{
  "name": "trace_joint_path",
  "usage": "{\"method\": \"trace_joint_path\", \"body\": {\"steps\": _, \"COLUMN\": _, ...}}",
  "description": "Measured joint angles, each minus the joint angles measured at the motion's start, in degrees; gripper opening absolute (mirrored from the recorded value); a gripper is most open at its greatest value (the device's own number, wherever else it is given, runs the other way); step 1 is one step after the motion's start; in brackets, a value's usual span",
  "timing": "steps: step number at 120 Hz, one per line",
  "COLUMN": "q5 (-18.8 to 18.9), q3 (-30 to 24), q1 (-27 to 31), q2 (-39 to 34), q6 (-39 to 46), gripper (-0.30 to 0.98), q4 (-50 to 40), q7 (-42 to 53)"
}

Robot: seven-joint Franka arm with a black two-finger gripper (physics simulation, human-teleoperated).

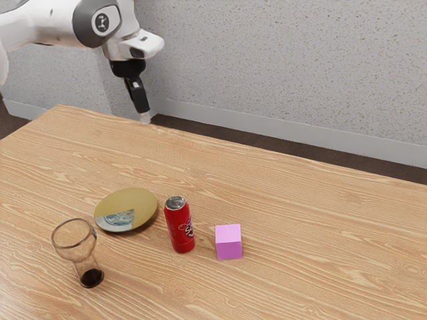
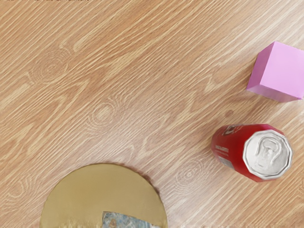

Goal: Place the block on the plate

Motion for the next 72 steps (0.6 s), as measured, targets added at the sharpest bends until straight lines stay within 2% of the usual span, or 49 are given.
{"method": "trace_joint_path", "body": {"steps": 26, "q5": 3.01, "q3": -3.72, "q1": -2.37, "q2": -1.0, "q6": -2.28, "gripper": 0.68, "q4": -0.67, "q7": 0.81}}
{"method": "trace_joint_path", "body": {"steps": 48, "q5": 3.87, "q3": -5.44, "q1": -2.5, "q2": 0.08, "q6": 0.68, "gripper": 0.69, "q4": -4.97, "q7": 0.85}}
{"method": "trace_joint_path", "body": {"steps": 72, "q5": 4.1, "q3": -6.68, "q1": -4.53, "q2": 3.47, "q6": 3.76, "gripper": 0.69, "q4": -5.69, "q7": 0.39}}
